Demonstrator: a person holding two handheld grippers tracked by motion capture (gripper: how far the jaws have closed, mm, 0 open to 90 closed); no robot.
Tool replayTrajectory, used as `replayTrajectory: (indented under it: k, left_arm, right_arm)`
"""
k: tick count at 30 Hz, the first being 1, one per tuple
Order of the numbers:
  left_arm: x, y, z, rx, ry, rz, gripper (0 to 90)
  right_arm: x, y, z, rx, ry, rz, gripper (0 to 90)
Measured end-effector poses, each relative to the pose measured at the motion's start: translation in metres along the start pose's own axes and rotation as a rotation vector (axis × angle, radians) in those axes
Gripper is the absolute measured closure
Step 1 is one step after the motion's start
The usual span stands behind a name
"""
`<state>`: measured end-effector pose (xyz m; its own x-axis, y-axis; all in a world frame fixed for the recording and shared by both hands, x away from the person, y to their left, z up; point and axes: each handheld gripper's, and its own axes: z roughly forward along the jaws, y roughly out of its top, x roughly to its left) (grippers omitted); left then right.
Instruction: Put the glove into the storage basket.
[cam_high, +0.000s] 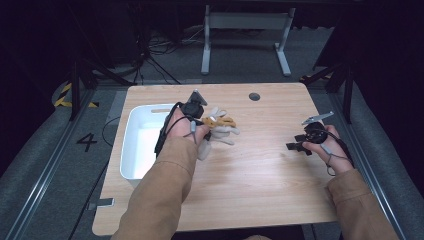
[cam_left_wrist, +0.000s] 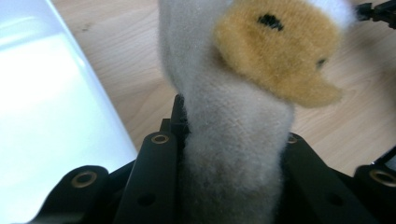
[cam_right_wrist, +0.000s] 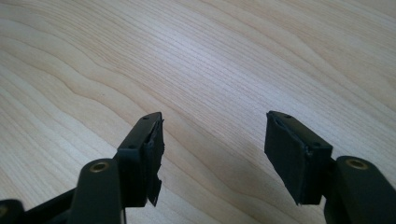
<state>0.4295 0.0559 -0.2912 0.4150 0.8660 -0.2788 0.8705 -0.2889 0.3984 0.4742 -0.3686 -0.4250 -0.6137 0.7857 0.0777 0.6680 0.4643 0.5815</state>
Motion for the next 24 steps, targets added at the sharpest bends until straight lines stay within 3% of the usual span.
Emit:
replayTrajectory:
  k: [10,17,24]
  left_arm:
    - [0.016,0.006,-0.008,-0.002,0.012,-0.085,72.7]
    - [0.027,0.011,-0.017,-0.014,0.054,-0.149,72.6]
    - [0.036,0.009,-0.023,-0.026,0.075,-0.184,72.6]
  right_arm:
    - [-0.001,-0.006,-0.004,0.057,0.014,-0.012,39.1]
    - [-0.003,-0.012,-0.009,0.055,0.009,-0.003,39.0]
    - [-0.004,-0.013,-0.010,0.055,0.009,0.002,38.7]
